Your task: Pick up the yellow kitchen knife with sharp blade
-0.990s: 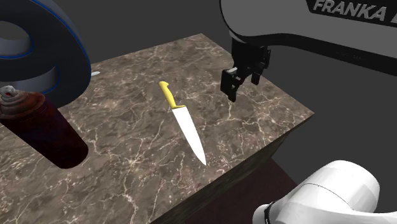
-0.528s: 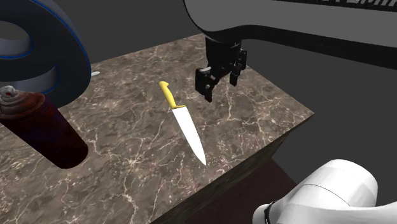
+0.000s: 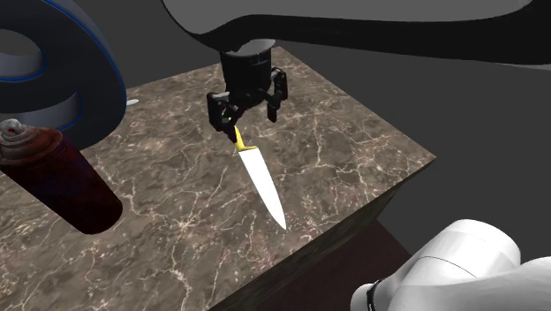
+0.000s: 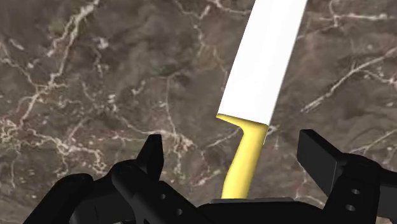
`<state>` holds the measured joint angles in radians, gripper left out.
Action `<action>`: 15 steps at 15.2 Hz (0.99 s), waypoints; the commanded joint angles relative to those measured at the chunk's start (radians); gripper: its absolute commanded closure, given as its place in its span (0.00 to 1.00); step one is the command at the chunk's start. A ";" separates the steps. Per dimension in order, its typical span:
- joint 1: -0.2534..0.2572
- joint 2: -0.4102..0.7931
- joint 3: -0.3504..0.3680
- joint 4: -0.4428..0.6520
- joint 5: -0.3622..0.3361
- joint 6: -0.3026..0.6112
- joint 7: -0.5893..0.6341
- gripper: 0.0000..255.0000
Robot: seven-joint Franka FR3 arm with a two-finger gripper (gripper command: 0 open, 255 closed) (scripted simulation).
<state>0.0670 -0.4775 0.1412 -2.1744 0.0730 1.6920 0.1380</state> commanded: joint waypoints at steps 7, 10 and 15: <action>0.013 0.054 0.028 -0.010 0.026 0.078 0.034 0.00; 0.014 0.054 0.030 -0.044 0.027 0.112 0.032 0.00; 0.014 0.053 0.029 -0.045 0.027 0.112 0.032 1.00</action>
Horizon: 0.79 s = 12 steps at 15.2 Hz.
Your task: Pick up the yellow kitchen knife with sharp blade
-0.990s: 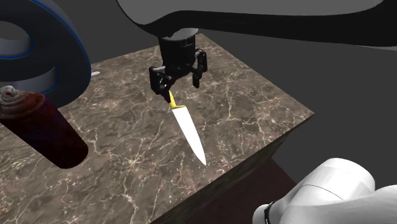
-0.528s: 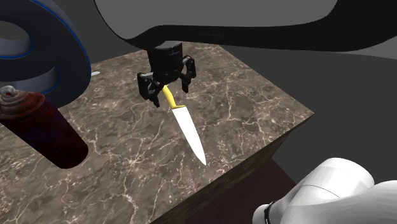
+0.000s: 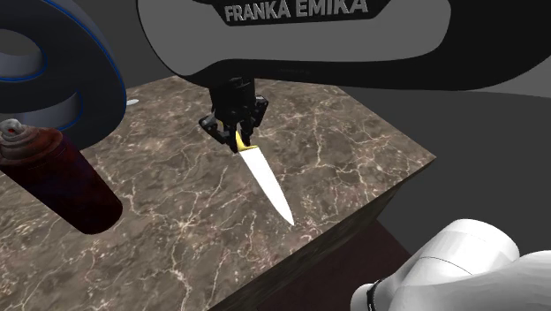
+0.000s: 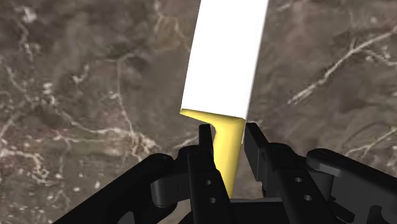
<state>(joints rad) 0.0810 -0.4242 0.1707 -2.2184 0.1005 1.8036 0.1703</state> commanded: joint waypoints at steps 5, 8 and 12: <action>0.000 0.000 0.000 -0.001 0.000 0.001 0.000 1.00; -0.001 0.001 -0.001 0.026 -0.001 -0.026 0.001 1.00; -0.002 0.003 -0.004 0.082 -0.004 -0.080 0.003 1.00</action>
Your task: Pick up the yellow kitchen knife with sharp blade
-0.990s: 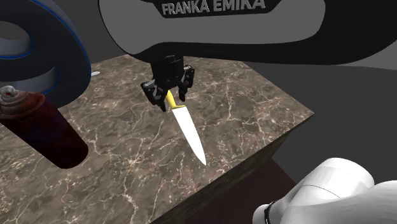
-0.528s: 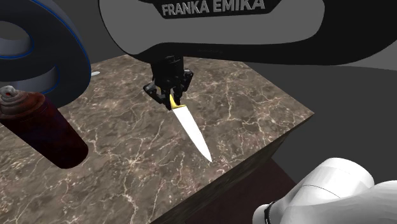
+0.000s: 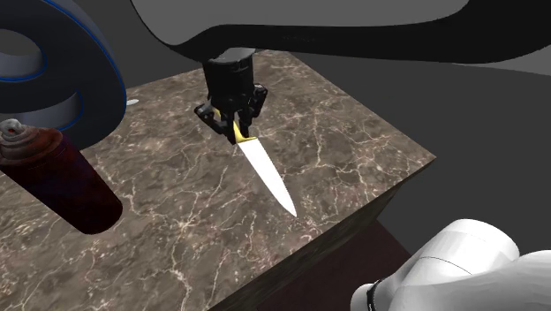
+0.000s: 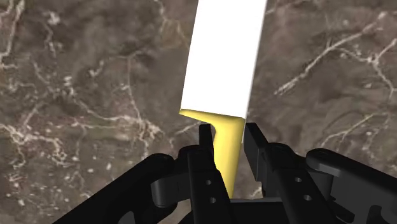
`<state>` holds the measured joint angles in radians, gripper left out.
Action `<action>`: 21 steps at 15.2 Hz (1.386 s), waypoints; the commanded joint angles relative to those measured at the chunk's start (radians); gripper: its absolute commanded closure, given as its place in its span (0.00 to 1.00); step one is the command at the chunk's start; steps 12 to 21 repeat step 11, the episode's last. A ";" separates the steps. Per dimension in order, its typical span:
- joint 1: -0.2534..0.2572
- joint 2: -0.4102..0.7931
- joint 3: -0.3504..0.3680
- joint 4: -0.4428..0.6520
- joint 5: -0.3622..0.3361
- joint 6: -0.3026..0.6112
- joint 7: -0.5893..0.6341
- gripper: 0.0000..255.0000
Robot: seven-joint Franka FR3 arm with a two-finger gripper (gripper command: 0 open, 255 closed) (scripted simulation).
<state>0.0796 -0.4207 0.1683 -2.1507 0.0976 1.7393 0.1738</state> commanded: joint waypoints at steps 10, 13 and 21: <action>-0.004 0.018 -0.006 0.154 -0.006 -0.137 0.006 1.00; -0.004 0.018 -0.006 0.154 -0.006 -0.137 0.006 1.00; -0.004 0.018 -0.006 0.154 -0.006 -0.137 0.006 1.00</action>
